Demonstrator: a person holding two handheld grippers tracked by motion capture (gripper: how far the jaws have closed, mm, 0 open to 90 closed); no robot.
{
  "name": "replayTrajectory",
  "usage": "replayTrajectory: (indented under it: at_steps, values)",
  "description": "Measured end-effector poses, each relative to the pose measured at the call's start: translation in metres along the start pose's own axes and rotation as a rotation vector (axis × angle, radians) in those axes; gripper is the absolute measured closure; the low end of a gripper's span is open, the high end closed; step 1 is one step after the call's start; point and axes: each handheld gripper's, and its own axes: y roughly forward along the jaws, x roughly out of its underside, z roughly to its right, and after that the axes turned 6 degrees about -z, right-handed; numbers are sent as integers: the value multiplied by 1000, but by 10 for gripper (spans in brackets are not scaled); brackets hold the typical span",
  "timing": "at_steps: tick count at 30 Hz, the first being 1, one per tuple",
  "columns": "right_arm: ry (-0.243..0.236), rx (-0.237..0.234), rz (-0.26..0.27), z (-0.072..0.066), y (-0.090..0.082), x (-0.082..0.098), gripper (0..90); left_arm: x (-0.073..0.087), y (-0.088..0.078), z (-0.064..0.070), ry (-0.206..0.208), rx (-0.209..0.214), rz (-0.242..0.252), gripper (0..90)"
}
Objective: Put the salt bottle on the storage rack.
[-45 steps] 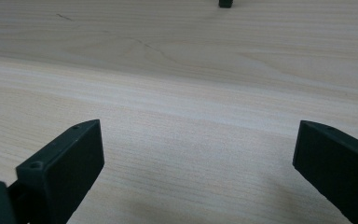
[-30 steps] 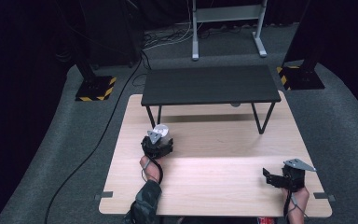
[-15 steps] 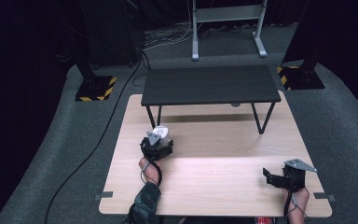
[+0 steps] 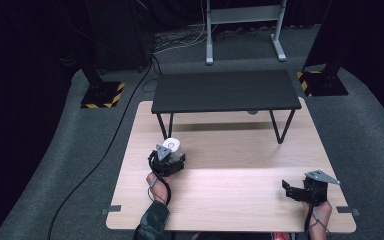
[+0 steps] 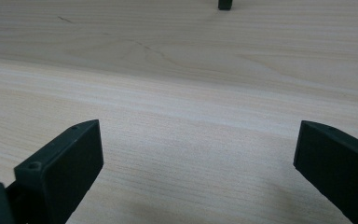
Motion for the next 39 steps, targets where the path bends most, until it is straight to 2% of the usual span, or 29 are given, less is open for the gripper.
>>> replayTrajectory:
  at_steps: [18,27,39]
  values:
    - [-3,8,-5,-2,0,-1,0,-8,-17,-3,6,39,2,298]
    - [-3,6,-11,-1,1,-2,0,-17,-25,-1,19,67,11,298]
    - [-2,7,-22,-1,2,-5,0,-29,-33,-2,24,77,-1,298]
